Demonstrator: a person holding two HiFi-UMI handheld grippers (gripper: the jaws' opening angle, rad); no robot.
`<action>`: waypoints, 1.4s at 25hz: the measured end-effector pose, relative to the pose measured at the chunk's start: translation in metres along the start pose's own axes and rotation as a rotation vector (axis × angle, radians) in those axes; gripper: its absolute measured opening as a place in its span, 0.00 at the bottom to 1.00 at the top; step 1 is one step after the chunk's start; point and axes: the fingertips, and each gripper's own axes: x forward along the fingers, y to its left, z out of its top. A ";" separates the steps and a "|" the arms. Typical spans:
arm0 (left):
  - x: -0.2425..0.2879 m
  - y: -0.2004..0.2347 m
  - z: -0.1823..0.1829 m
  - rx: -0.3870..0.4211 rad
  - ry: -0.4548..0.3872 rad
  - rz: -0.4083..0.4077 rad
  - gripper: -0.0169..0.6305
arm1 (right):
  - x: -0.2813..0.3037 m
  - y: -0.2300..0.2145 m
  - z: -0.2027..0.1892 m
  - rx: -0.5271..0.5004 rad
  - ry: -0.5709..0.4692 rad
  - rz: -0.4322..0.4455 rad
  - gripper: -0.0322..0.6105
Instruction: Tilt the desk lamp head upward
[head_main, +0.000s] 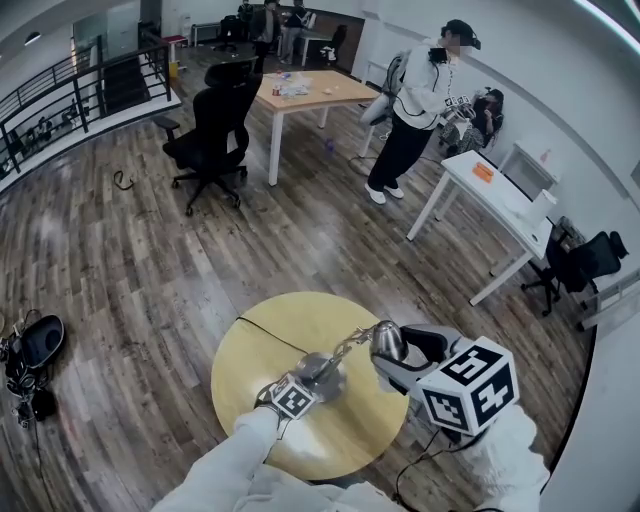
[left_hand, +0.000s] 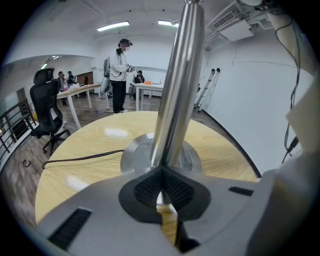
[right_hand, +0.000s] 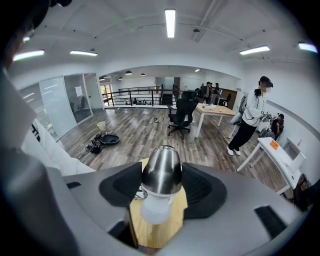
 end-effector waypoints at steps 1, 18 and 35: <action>0.000 0.000 0.000 0.001 0.000 -0.001 0.02 | 0.002 0.000 0.003 -0.004 0.009 0.004 0.44; 0.002 -0.004 0.001 0.048 0.054 0.015 0.02 | -0.009 -0.004 0.003 0.063 -0.258 0.002 0.44; -0.097 -0.012 0.028 -0.367 -0.379 0.136 0.02 | -0.102 -0.107 -0.084 0.500 -0.734 -0.456 0.43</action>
